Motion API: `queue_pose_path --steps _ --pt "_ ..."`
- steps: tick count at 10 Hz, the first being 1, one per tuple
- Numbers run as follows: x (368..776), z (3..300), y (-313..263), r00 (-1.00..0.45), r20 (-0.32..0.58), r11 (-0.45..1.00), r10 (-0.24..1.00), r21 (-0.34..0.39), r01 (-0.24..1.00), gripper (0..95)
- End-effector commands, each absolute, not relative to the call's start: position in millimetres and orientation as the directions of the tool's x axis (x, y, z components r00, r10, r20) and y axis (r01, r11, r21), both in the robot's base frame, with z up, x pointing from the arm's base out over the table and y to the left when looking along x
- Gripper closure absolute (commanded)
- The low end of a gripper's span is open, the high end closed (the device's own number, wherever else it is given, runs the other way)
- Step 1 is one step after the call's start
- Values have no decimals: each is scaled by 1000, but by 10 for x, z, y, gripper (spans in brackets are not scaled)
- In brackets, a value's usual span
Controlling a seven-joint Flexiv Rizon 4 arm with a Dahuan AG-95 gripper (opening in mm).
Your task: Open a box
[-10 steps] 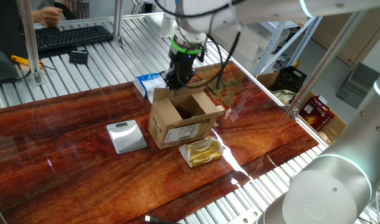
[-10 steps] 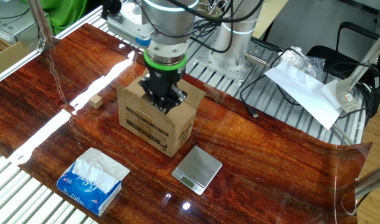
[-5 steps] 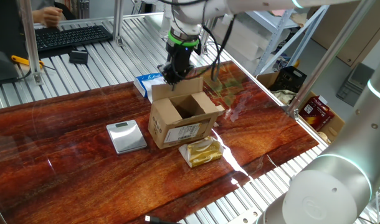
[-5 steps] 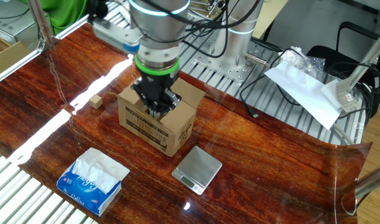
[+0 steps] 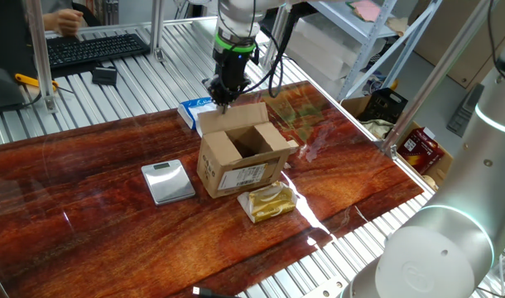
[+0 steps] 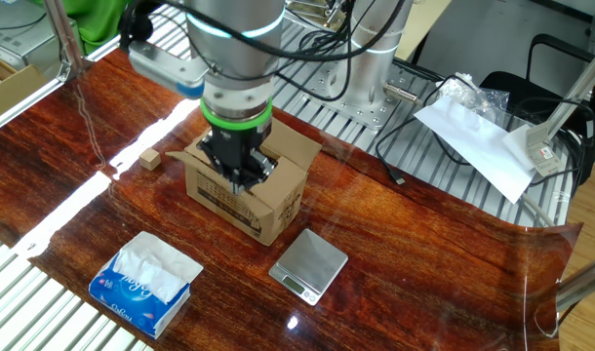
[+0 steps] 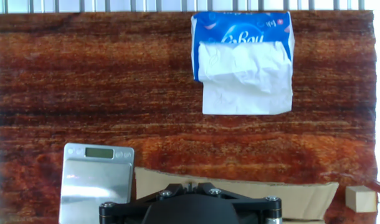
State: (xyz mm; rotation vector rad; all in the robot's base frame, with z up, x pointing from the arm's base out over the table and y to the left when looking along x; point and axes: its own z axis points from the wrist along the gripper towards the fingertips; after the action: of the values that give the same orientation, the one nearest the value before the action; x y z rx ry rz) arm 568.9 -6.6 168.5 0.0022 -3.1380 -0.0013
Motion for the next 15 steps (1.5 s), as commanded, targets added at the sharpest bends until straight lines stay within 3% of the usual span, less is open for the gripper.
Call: queue_pose_path --steps 1,10,15 --pt "5733 1626 -64 -1000 3 1000 -1 8 -1 950" --pt "5744 1237 -55 -1000 -26 1000 -6 12 -6 950" --pt "5735 1165 -60 -1000 -22 1000 -8 8 -8 950"
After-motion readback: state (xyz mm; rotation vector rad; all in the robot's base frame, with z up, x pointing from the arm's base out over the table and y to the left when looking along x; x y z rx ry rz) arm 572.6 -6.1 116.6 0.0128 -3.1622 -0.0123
